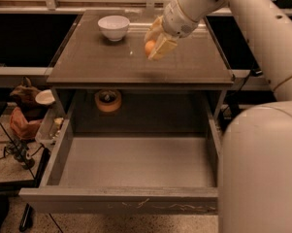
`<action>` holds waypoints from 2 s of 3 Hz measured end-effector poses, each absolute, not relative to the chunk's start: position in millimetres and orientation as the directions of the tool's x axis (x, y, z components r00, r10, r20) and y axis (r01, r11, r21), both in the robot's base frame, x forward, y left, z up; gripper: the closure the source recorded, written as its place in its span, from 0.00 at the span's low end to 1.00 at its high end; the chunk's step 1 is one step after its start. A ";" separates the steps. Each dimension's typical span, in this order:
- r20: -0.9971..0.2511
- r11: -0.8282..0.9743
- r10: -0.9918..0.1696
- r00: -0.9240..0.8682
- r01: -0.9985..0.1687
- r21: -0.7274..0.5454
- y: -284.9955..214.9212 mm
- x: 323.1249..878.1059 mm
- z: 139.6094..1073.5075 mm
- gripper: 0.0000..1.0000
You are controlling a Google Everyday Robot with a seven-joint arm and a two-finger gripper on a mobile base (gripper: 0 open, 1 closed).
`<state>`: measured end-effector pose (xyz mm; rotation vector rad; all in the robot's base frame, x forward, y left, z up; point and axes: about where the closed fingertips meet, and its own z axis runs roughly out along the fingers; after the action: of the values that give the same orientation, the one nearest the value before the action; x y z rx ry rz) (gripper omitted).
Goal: Place orange into top drawer
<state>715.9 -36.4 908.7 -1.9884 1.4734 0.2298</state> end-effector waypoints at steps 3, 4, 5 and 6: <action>-0.505 -0.208 -0.780 0.370 -0.914 -0.348 -19.5 664.9 895.3 1.00; -0.553 -0.167 -0.751 0.362 -0.913 -0.372 -18.5 625.8 904.8 1.00; -0.580 -0.158 -0.732 0.357 -0.918 -0.365 -16.9 582.4 886.3 1.00; -0.576 -0.191 -0.743 0.341 -0.933 -0.306 -8.9 560.8 849.3 1.00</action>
Offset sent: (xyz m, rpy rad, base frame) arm -0.0336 0.0095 0.0057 -0.0022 0.0078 0.0296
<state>560.8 -8.9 849.3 -1.9961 1.4599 0.3991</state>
